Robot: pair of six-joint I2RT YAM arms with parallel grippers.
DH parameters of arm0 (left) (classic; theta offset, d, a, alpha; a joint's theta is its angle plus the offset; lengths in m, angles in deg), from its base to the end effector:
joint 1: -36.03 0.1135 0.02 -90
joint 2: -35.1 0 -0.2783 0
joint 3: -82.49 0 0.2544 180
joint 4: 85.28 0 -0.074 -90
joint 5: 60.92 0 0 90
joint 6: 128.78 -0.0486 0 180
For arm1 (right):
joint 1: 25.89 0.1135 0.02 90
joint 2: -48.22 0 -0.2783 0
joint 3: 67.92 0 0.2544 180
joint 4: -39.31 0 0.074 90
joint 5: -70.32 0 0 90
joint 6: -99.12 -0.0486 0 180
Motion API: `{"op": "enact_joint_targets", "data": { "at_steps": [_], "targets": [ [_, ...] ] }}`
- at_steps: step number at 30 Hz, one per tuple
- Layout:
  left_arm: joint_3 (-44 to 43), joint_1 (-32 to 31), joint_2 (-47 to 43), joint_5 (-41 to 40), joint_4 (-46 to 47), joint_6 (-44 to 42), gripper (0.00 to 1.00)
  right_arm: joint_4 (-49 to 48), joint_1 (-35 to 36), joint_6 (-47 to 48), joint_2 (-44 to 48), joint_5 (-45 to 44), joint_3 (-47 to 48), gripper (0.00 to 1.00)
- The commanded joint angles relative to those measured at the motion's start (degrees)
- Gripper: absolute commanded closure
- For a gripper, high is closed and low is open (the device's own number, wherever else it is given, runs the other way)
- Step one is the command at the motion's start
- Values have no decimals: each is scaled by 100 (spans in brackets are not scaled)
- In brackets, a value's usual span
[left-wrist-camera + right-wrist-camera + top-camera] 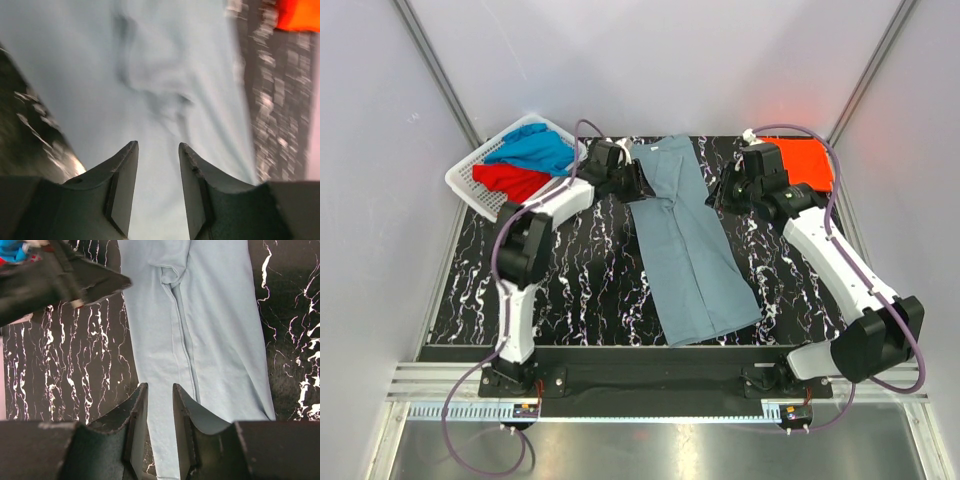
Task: Fold and stack the t-shirts
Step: Fold the tshirt
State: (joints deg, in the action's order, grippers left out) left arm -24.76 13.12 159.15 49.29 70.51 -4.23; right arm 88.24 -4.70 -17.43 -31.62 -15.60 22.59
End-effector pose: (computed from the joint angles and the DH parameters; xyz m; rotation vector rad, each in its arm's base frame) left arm 0.4629 -0.2139 0.1921 -0.0495 2.4080 -0.9009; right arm 0.2944 0.1178 0.3587 0.0676 2.2893 0.5240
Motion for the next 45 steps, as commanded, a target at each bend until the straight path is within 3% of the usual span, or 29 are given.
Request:
{"op": "enact_joint_targets", "data": {
  "at_steps": [1, 7, 15, 19, 21, 26, 38, 45],
  "targets": [
    [262, -265, -1057, 414, 268, -96, 57, 101, -54, 79, 178, 93, 207, 66],
    [1421, -1231, -2042, -174, -67, -54, 58, 259, -80, 18, 565, 155, 215, 66],
    [2969, -2471, -2727, -500, -209, 228, 83, 646, -150, 123, 1066, 32, 268, 69],
    [3602, -2901, -2974, -324, -76, 606, 86, 699, -168, 88, 1136, 75, 189, 69],
    [3708, -3043, -3097, -613, -243, 650, 86, 716, -168, 44, 1172, 128, 154, 69],
    [4429, -3166, -3185, -912, -226, 931, 84, 707, -168, 0, 1295, 269, 92, 69],
    [5088, -3078, -3773, -2319, -1501, 1133, 83, 725, -168, 44, 1251, 208, -452, 69],
    [4923, -3219, -4574, -1450, 61, 1265, 83, 628, -159, 35, 1277, 217, -637, 70]
  ]
}}
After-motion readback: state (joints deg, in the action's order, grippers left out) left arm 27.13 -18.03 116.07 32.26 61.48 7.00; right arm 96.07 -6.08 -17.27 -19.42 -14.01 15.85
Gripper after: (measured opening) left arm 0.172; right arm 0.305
